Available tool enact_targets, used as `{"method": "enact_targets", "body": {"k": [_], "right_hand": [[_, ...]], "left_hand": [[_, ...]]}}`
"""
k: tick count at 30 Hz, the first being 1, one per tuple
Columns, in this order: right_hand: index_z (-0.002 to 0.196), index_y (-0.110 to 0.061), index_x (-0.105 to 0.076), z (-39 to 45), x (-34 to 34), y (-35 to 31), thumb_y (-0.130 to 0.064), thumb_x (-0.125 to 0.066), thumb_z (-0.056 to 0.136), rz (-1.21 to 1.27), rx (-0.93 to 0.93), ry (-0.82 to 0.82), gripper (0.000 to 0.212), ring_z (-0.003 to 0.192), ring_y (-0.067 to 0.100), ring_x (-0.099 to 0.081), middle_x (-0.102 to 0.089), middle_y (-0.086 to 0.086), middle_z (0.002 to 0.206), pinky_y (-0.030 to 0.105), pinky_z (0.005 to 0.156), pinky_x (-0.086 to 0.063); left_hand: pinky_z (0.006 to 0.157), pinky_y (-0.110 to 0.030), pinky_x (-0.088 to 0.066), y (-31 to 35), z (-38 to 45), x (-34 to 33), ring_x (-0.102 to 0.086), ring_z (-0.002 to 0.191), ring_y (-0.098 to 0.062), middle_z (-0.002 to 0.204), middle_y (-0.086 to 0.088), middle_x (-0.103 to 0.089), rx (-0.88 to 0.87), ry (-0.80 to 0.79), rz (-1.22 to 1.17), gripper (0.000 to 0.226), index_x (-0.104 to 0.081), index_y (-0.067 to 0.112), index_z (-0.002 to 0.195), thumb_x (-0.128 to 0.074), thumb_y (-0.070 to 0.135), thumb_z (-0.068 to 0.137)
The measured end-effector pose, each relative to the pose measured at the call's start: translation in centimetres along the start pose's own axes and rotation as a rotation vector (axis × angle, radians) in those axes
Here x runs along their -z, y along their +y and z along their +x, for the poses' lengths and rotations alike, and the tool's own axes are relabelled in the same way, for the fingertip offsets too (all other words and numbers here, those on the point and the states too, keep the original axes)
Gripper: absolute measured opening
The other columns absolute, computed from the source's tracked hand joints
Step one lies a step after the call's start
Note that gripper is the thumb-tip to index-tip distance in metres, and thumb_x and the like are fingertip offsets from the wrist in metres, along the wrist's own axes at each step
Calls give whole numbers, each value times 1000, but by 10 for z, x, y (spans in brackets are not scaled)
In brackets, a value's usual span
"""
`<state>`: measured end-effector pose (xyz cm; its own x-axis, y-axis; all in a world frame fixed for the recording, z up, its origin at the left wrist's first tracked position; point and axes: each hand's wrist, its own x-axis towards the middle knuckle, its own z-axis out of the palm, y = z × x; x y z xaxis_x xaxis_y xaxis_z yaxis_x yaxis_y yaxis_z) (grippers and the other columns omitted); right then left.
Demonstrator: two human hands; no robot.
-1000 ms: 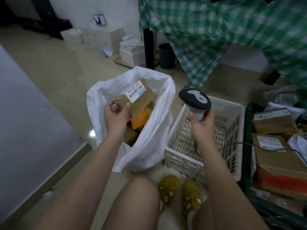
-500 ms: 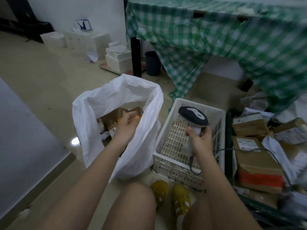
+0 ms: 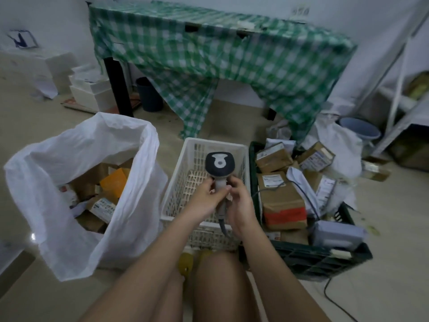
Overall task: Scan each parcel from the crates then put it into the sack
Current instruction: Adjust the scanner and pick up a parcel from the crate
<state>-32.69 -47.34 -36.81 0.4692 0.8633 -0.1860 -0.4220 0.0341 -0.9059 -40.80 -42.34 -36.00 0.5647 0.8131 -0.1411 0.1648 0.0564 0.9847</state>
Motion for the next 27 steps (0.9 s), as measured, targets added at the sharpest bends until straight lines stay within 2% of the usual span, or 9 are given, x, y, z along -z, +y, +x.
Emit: {"method": "enact_targets", "body": {"k": [2,5,8,10,13,17,20,23,27], "right_hand": [[122,-18,-53,4,17,-3,-5,-29,100,-139,-16,-35,36,110,17,-54,-55,9,127,29,91,-47],[126,-25,-55,17,66,-2,-4,-42,95,-661,57,63,40,141,17,-26,-32,1,151,38,116,-25],[126,-23,-54,24,130,-1,-17,-58,90,-985,73,332,36,141,24,-24,-34,4,150,41,116,-22],[135,-20,-44,26,165,-1,-35,-64,87,-1158,-12,522,55,140,31,-22,-29,8,152,47,115,-21],[149,-16,-16,32,193,0,-63,-66,76,-1190,-140,689,99,143,36,-13,-13,13,157,53,115,-15],[151,-24,9,48,187,14,-82,-65,57,-1200,-208,663,132,144,40,-5,0,17,158,58,115,-10],[150,-29,17,61,173,27,-83,-67,54,-1375,-162,603,139,145,41,8,14,18,158,63,114,-6],[149,-31,20,71,172,33,-79,-70,55,-1440,-201,628,139,144,44,8,17,20,157,66,112,-7],[150,-28,10,73,178,30,-69,-73,61,-1452,-178,646,128,142,47,-3,6,23,156,64,112,-10]], "left_hand": [[83,-26,-52,-3,8,-10,-62,104,-16,113,1,-65,-5,47,22,23,-55,25,116,-59,20,94],[92,-33,-48,-14,17,-18,-58,109,-16,116,4,-62,3,59,46,33,-51,26,123,-61,18,93],[100,-38,-46,-31,24,-19,-57,114,-16,116,8,-62,26,49,50,41,-50,28,127,-63,13,91],[100,-38,-46,-37,29,-17,-57,114,-15,110,14,-62,31,51,58,39,-51,26,126,-64,14,91],[96,-34,-46,-37,37,-18,-56,112,-15,108,16,-59,36,85,26,42,-49,25,130,-62,14,92],[101,-44,-46,-41,43,-20,-57,115,-21,124,2,-60,68,148,15,46,-47,23,135,-63,19,92],[100,-44,-47,-46,44,-20,-58,111,-21,116,2,-62,69,162,-9,34,-51,24,124,-62,16,92],[97,-42,-48,-51,45,-16,-59,109,-20,114,2,-63,68,174,-17,27,-52,30,113,-62,16,92],[97,-43,-48,-54,45,-12,-59,108,-20,117,0,-63,74,174,-42,27,-53,30,114,-62,16,93]]}}
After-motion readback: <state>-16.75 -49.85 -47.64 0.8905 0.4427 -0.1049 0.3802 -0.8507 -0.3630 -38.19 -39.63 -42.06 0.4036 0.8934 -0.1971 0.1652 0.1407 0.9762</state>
